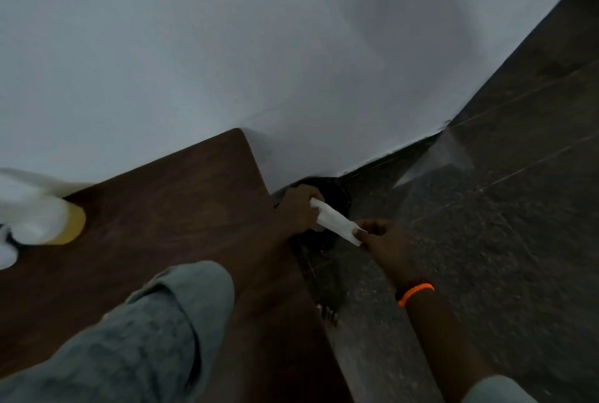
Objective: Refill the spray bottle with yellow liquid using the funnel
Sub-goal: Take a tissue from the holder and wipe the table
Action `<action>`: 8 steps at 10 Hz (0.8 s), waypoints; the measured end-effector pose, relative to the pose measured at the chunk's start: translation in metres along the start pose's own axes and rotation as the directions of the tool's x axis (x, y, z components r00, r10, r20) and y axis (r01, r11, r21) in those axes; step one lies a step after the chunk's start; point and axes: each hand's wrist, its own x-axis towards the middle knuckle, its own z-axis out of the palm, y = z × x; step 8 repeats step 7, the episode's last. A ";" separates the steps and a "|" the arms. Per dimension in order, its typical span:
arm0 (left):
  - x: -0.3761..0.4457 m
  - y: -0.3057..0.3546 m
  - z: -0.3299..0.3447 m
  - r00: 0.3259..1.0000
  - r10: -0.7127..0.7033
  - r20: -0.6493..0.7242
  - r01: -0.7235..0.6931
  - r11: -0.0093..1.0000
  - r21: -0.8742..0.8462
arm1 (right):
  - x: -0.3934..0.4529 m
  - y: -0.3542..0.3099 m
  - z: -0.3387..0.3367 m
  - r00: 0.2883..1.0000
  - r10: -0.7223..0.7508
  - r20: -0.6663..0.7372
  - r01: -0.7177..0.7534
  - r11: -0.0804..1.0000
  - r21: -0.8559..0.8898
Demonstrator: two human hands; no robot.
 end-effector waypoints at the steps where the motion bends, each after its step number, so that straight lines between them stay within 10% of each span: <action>1: 0.055 -0.003 0.004 0.998 -0.043 0.045 0.041 0.998 0.054 | 0.054 0.010 0.014 1.000 0.030 0.005 -0.030 1.000 -0.005; 8: 0.163 -0.063 0.056 0.937 -0.347 0.034 0.326 0.907 0.268 | 0.200 0.118 0.104 0.932 0.251 0.262 -0.150 0.924 -0.352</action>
